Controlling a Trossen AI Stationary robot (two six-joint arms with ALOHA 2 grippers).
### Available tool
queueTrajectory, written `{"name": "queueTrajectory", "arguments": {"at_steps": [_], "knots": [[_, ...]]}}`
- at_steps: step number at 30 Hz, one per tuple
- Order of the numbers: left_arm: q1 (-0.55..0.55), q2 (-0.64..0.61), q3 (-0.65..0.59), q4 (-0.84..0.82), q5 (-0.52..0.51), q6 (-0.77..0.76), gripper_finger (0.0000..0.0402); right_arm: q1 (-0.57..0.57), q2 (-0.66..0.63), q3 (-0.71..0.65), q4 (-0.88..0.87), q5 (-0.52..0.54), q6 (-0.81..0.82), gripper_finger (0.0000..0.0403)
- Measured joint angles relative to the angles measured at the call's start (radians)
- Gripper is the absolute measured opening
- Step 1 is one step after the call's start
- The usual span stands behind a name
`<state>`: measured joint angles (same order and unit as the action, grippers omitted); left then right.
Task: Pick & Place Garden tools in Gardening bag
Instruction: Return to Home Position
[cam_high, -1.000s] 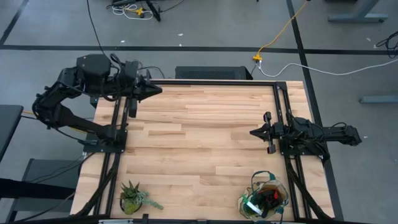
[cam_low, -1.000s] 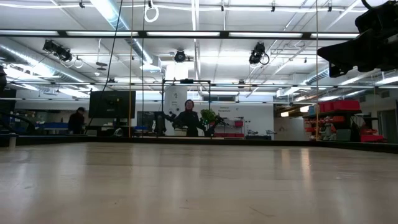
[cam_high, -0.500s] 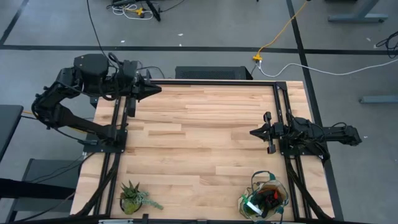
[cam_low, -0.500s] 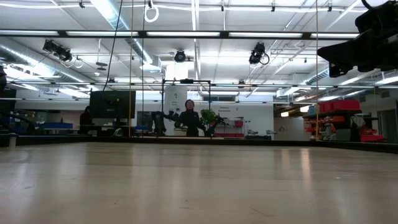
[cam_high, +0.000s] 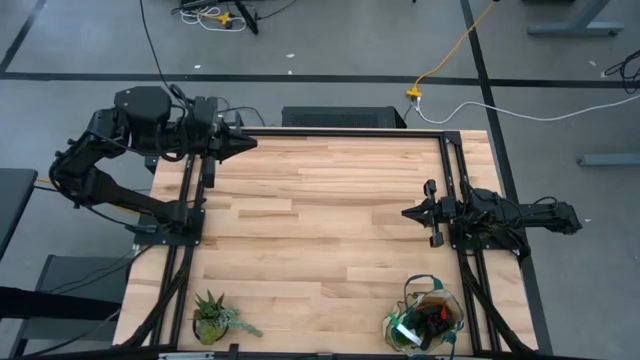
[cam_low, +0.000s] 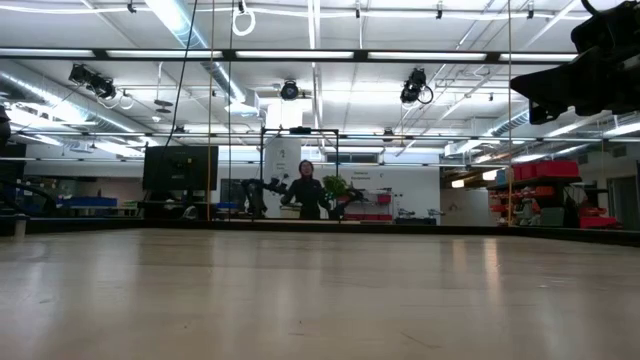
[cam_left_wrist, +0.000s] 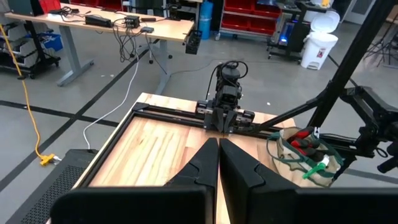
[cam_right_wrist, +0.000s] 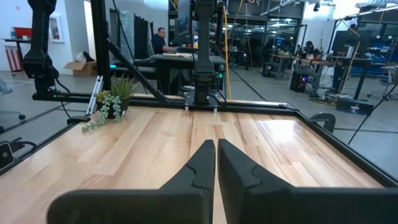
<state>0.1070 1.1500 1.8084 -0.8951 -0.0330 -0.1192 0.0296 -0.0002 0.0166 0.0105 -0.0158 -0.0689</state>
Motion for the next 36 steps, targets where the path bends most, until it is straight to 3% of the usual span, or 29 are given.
{"name": "queueTrajectory", "arguments": {"at_steps": [7,23,36], "knots": [[-0.02,-0.01,-0.043,0.061,-0.001,0.0,0.0021,0.0,0.0,0.0,0.0,0.0,0.0,0.0021],[-0.044,-0.226,-0.57,0.543,0.0,0.0,0.0021,0.0,0.0,0.0,0.0,0.0,0.0,0.0021],[-0.044,-0.384,-0.904,0.821,0.003,-0.053,0.0021,0.0,0.0,0.0,0.0,0.0,0.0,0.0021]]}}
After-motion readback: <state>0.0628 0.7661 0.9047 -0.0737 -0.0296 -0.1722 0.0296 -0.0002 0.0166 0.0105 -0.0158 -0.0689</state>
